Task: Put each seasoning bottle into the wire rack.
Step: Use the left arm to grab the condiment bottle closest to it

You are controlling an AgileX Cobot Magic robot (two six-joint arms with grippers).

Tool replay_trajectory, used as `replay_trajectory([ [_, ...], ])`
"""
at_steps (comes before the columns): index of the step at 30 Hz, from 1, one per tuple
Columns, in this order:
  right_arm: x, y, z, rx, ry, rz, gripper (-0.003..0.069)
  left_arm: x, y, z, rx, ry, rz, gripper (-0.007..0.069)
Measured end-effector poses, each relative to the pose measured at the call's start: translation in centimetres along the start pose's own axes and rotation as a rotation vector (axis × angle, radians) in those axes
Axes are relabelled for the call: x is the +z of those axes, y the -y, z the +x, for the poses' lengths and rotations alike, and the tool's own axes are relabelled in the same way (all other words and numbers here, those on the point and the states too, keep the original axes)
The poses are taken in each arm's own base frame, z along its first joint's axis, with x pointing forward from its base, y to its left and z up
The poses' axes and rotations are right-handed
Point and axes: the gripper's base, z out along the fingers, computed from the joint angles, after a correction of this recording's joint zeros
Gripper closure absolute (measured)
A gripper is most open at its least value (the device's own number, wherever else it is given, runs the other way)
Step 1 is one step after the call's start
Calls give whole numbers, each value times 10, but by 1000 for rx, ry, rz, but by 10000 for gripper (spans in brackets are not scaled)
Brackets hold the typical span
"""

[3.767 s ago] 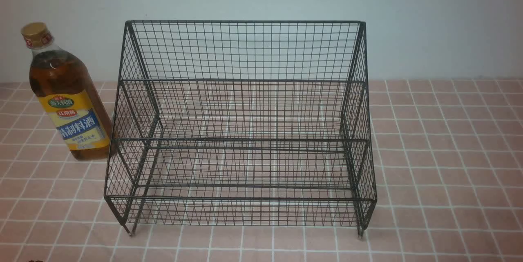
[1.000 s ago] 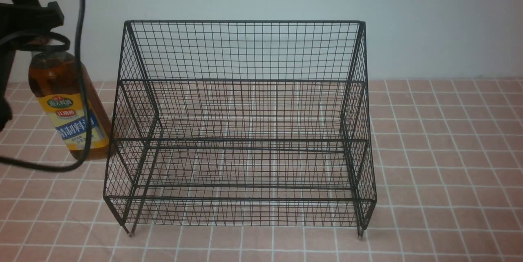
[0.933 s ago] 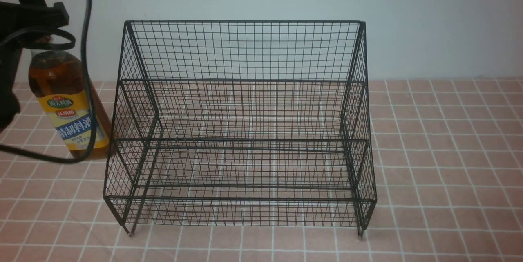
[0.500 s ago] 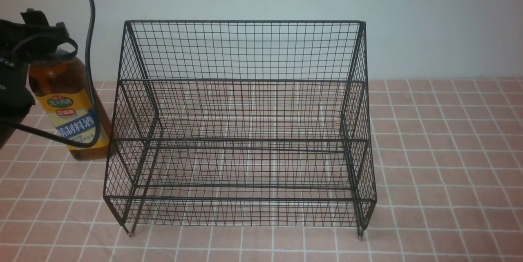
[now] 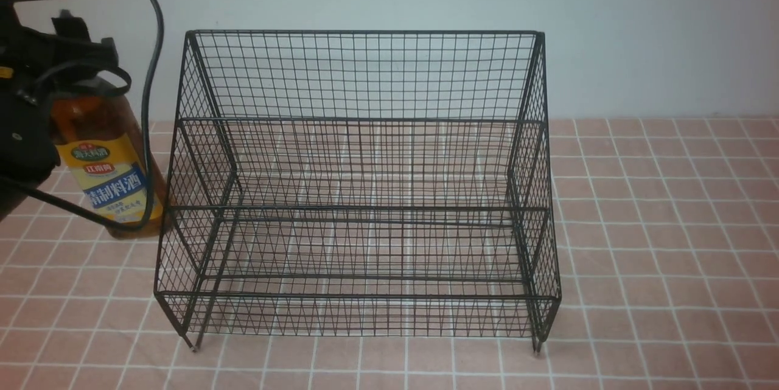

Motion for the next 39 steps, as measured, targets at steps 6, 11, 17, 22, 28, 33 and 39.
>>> replay_trajectory([
  [6, 0, 0, 0, -2, 0, 0, 673, -5, 0, -7, -8, 2, 20, 113],
  [11, 0, 0, 0, -4, 0, 0, 673, -2, 2, 0, -29, -32, 35, 113],
  [17, 0, 0, 0, -4, 0, 0, 673, 6, 6, 17, -38, -89, 33, 113],
  [22, 0, 0, 0, -4, 0, 0, 673, 10, 7, 29, -67, -140, 15, 114],
  [28, 0, 0, 0, -4, 0, 0, 673, 12, 7, 32, -52, -145, 12, 249],
  [33, 0, 0, 0, -4, 0, 0, 673, 9, 6, 27, -62, -143, 13, 274],
  [39, 0, 0, 0, -4, 0, 0, 673, -9, 6, 11, -43, -172, 92, 307],
])
